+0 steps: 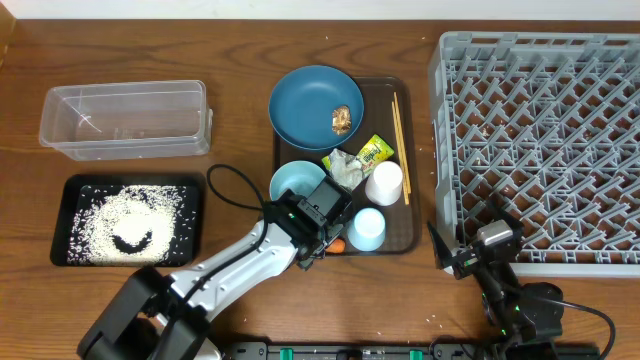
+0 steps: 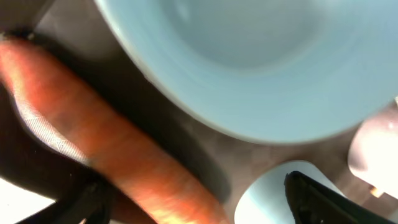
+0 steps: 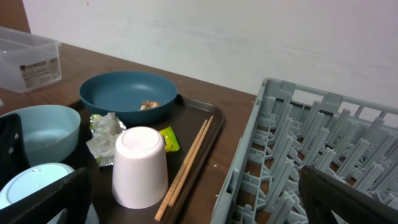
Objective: Sort waste into correct bins and load items into the dishwasher rack
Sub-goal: 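Release the bowl and grasp the orange carrot with the left gripper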
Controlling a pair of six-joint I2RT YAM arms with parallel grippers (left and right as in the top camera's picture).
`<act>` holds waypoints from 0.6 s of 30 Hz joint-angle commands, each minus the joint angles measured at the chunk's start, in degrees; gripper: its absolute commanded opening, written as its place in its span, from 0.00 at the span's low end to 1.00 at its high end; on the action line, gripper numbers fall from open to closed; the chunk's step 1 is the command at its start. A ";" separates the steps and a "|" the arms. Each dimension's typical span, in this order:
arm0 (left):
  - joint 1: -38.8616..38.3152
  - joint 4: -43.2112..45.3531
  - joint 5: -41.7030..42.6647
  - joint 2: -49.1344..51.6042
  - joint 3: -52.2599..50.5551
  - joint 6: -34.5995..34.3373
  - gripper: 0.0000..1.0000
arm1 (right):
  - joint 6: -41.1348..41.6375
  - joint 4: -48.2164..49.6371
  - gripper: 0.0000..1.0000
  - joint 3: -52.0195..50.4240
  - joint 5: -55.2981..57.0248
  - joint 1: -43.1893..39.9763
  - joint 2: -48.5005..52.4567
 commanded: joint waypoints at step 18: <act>-0.48 -0.13 -1.29 3.45 -0.33 1.11 0.63 | -0.39 -0.24 0.99 -0.09 -0.11 -0.26 0.02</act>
